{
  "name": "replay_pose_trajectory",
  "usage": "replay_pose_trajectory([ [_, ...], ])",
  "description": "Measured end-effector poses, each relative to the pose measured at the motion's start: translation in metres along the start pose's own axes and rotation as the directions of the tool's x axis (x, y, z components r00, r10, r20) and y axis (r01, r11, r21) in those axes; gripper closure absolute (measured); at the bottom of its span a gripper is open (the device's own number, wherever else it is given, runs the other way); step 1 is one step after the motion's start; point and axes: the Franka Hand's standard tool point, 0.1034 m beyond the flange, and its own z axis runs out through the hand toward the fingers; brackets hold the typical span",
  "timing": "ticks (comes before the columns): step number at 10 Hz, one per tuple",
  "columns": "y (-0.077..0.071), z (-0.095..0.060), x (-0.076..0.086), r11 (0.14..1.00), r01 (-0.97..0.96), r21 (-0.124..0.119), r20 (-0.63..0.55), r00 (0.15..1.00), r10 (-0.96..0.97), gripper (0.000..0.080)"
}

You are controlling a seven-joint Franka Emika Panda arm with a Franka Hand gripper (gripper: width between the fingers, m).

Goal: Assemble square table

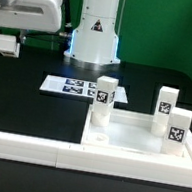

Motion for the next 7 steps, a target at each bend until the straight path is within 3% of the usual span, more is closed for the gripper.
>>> replay_pose_trajectory([
  [3,-0.058,-0.056,0.042,0.995,-0.092,-0.050,-0.155,0.984,0.083,0.0509],
  [5,-0.097,-0.090,0.065,0.991,-0.129,-0.042,-0.271,0.956,0.113,0.0509],
  [6,-0.101,-0.100,0.061,0.995,-0.093,-0.036,-0.330,0.941,0.076,0.0509],
  [7,-0.098,-0.096,0.062,0.995,-0.097,-0.033,-0.391,0.917,0.077,0.0509],
])
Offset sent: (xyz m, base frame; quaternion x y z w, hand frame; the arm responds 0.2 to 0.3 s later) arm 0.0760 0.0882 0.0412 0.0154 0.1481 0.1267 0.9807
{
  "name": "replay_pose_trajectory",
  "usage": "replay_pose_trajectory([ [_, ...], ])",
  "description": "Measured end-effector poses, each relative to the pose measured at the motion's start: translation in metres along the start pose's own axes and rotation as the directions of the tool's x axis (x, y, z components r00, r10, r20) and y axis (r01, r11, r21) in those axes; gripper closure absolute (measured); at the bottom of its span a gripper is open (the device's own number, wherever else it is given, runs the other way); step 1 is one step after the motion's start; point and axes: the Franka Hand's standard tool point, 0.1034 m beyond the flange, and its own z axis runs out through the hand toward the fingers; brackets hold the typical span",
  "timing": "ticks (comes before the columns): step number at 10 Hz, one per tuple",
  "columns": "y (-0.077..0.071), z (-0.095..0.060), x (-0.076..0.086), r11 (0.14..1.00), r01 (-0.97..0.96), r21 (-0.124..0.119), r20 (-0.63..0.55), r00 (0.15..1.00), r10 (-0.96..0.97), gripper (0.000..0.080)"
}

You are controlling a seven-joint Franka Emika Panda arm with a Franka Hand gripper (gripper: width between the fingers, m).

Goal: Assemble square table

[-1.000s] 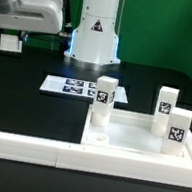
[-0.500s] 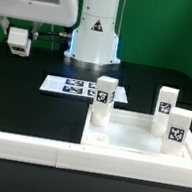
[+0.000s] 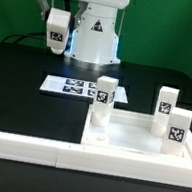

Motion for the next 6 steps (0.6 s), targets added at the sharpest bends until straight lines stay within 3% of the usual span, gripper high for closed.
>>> replay_pose_trajectory([
  [2,0.001,0.000,0.010,1.000,0.001,-0.013,-0.178,0.984,-0.003,0.0509],
  [4,0.000,0.004,0.010,1.000,-0.015,-0.016,-0.317,0.948,0.009,0.0509],
  [6,-0.031,0.008,0.029,0.999,-0.039,-0.004,-0.472,0.881,0.033,0.0509],
])
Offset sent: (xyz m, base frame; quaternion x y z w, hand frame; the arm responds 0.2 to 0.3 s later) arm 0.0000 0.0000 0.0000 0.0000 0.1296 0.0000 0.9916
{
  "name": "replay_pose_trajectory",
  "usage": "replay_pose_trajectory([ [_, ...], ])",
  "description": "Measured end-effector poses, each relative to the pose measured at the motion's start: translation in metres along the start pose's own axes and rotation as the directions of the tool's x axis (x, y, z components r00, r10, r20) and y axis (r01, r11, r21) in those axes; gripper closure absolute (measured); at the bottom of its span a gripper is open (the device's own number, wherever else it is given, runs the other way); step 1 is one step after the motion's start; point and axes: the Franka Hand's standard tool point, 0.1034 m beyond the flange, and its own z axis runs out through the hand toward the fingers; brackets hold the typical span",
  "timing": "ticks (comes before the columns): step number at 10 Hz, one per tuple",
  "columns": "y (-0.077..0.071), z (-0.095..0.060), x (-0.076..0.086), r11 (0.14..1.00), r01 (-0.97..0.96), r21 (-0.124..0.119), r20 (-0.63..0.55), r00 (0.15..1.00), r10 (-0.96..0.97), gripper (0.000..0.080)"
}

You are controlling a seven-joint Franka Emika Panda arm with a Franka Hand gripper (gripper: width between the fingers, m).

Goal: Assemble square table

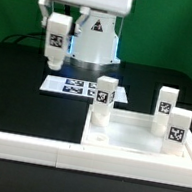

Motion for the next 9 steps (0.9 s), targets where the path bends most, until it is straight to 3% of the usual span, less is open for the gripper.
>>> replay_pose_trajectory([
  [3,-0.060,0.015,0.037,0.999,-0.043,0.014,-0.183,0.982,0.045,0.0509],
  [9,-0.055,0.012,0.040,1.000,-0.025,0.005,-0.216,0.976,0.026,0.0509],
])
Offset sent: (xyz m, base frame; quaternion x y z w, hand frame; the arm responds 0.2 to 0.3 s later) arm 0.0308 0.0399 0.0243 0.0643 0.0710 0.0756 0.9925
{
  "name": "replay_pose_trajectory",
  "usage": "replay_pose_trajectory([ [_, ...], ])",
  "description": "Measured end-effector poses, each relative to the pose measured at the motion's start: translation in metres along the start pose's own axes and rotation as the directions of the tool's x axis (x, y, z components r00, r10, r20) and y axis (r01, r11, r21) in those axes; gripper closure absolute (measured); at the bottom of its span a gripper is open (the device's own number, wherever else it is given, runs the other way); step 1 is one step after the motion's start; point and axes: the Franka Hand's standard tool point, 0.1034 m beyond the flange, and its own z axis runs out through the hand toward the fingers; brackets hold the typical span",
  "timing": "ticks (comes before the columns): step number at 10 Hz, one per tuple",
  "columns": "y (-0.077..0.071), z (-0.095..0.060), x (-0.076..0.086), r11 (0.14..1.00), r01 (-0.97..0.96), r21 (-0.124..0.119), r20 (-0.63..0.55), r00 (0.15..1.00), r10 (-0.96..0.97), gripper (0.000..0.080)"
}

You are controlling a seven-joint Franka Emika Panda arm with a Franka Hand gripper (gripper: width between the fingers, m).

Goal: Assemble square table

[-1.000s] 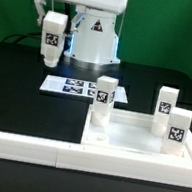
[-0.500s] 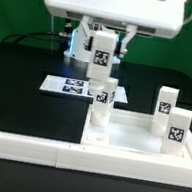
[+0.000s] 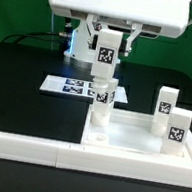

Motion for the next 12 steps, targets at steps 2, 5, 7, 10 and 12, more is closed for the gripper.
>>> replay_pose_trajectory([
  [2,0.035,0.005,-0.003,0.999,0.044,-0.012,0.024,0.999,-0.043,0.0509],
  [5,0.024,0.022,0.000,0.997,0.035,0.070,0.062,0.997,-0.039,0.0509],
  [7,0.002,0.035,-0.013,0.997,0.018,0.079,0.047,0.999,-0.022,0.0509],
  [10,-0.009,0.050,-0.032,0.997,0.027,0.069,0.055,0.998,-0.031,0.0509],
  [12,-0.013,0.052,-0.035,0.997,0.031,0.073,0.060,0.998,-0.035,0.0509],
])
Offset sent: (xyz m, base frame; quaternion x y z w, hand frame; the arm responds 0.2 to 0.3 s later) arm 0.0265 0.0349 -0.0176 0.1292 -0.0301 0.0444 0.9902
